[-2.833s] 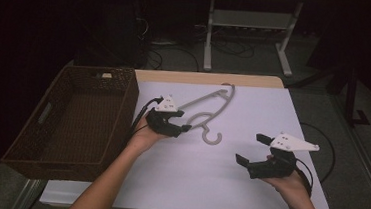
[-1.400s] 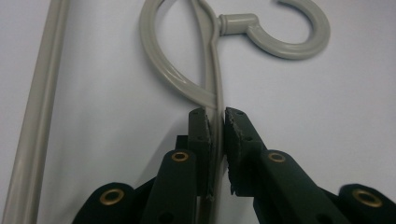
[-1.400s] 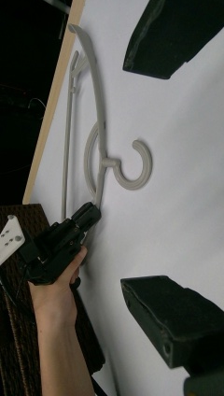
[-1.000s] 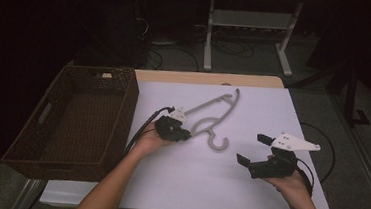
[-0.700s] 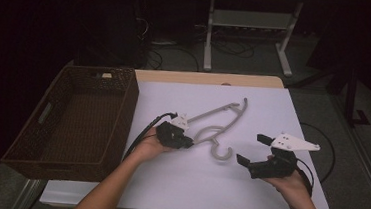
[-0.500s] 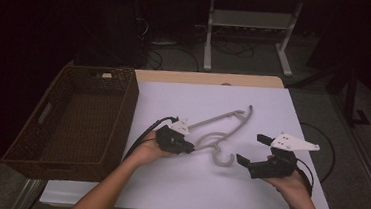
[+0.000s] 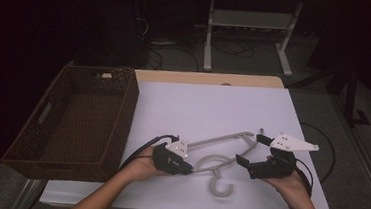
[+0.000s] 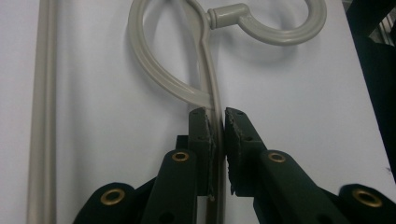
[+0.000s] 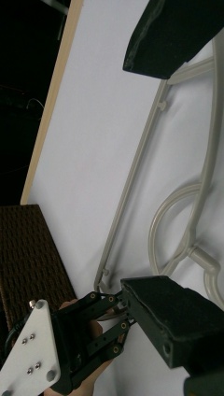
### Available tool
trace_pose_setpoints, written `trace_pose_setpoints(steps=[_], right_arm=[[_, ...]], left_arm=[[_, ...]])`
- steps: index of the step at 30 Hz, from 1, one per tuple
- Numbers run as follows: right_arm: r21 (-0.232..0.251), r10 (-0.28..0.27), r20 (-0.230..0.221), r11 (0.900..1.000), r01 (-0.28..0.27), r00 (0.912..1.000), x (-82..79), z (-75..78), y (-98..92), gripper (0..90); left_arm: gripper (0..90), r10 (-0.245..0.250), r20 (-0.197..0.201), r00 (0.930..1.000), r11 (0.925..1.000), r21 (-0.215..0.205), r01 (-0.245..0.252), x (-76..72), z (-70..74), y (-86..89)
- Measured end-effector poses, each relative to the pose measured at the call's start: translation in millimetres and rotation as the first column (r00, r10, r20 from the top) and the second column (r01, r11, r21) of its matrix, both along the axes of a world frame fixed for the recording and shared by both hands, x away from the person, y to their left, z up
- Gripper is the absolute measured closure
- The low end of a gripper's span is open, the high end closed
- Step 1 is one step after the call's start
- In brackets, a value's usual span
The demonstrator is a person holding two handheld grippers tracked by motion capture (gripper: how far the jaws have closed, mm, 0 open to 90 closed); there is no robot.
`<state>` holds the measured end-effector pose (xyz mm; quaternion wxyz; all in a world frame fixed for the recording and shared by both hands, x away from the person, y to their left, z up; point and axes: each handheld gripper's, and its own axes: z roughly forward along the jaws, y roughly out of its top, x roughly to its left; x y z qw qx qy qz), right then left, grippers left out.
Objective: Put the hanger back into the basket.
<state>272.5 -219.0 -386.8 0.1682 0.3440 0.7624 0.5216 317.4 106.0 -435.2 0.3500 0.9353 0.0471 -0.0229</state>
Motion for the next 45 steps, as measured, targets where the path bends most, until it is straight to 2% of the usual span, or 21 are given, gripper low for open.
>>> trace_pose_setpoints(steps=[3,5,6,7,8,9,10,14,15,16,17,18,22,23,29,32,36,39,41,44,45], right_arm=[[-0.002,-0.001,0.0,1.0,0.001,1.0,-0.4,0.2,0.0,0.0],[-0.001,-0.003,0.0,1.0,0.003,1.0,-0.1,0.4,-1.4,0.0],[-0.001,-0.003,0.0,1.0,0.003,1.0,-0.1,0.4,-1.4,0.0],[-0.002,-0.017,-0.004,1.0,0.017,0.9999,1.4,0.6,-3.6,0.0],[-0.002,-0.02,-0.007,1.0,0.02,0.9998,2.0,0.7,-4.2,0.0],[-0.002,-0.021,-0.013,1.0,0.021,0.9997,2.5,0.8,-4.8,0.7],[-0.005,-0.028,-0.021,1.0,0.028,0.9994,3.4,1.0,-5.4,1.6],[-0.032,-0.044,-0.043,0.999,0.043,0.9981,8.1,2.3,-6.9,8.2],[-0.037,-0.048,-0.047,0.998,0.046,0.9977,9.6,2.7,-7.1,10.5],[-0.043,-0.053,-0.059,0.998,0.05,0.9969,11.8,3.5,-7.6,13.3],[-0.051,-0.065,-0.07,0.997,0.061,0.9954,15.2,4.5,-8.0,14.4],[-0.054,-0.07,-0.08,0.996,0.066,0.9943,18.3,5.3,-8.6,16.5],[-0.102,-0.088,-0.115,0.992,0.076,0.9894,33.4,5.2,-8.7,33.0],[-0.119,-0.096,-0.118,0.99,0.082,0.9884,38.2,4.9,-8.2,39.0],[-0.181,-0.121,-0.139,0.979,0.095,0.9829,66.8,1.7,-2.6,73.6],[-0.209,-0.125,-0.146,0.974,0.093,0.9814,74.3,-3.2,0.0,87.2],[-0.271,-0.122,-0.168,0.96,0.073,0.9782,77.0,-9.8,-2.2,89.4],[-0.294,-0.125,-0.183,0.954,0.067,0.9752,79.3,-15.0,-4.9,89.4],[-0.318,-0.13,-0.21,0.946,0.058,0.9689,81.6,-20.1,-7.0,89.3],[-0.329,-0.138,-0.243,0.943,0.052,0.9601,84.0,-26.0,-7.8,89.3],[-0.334,-0.146,-0.264,0.941,0.052,0.9534,84.2,-27.5,-7.5,89.3]], left_arm=[[78.2,0.015,-0.016,0.9998,0.9998,-0.013,-0.015,0.5,-2.5,1.5],[72.1,0.035,-0.032,0.9989,0.9985,-0.042,-0.037,-0.1,-1.4,4.0],[67.9,0.035,-0.032,0.9989,0.9985,-0.042,-0.037,-0.1,-1.4,4.0],[60.0,0.07,-0.028,0.9971,0.9952,-0.067,-0.072,-0.6,3.1,9.4],[58.8,0.085,-0.036,0.9958,0.993,-0.08,-0.087,-1.2,4.3,11.4],[55.3,0.114,-0.04,0.9927,0.9881,-0.1,-0.117,-2.0,6.2,14.8],[49.6,0.129,-0.043,0.9907,0.9856,-0.104,-0.133,-2.1,8.1,18.1],[36.6,0.198,-0.068,0.9779,0.967,-0.15,-0.206,-7.2,10.6,29.0],[34.2,0.211,-0.063,0.9755,0.9636,-0.155,-0.218,-9.2,11.2,31.6],[31.0,0.234,-0.06,0.9704,0.957,-0.162,-0.241,-12.1,11.4,34.2],[27.7,0.246,-0.055,0.9678,0.9552,-0.156,-0.251,-13.6,11.9,36.9],[26.2,0.259,-0.06,0.964,0.9502,-0.163,-0.266,-15.5,11.7,38.9],[18.8,0.294,-0.063,0.9537,0.937,-0.178,-0.301,-21.7,10.1,45.4],[18.4,0.293,-0.061,0.954,0.9372,-0.178,-0.3,-22.6,10.5,46.9],[15.4,0.311,-0.055,0.9487,0.9211,-0.228,-0.315,-24.2,15.3,51.3],[15.4,0.308,-0.048,0.9502,0.9202,-0.239,-0.31,-23.6,16.7,52.8],[15.5,0.312,-0.052,0.9485,0.9162,-0.247,-0.315,-22.9,17.7,54.6],[15.5,0.316,-0.055,0.9472,0.9146,-0.248,-0.319,-22.6,17.7,54.6],[15.5,0.312,-0.052,0.9488,0.9164,-0.247,-0.315,-22.4,18.4,54.9],[15.6,0.311,-0.05,0.9489,0.9156,-0.251,-0.314,-21.9,19.1,55.1],[15.6,0.313,-0.05,0.9484,0.9149,-0.252,-0.315,-21.8,19.2,55.0]])
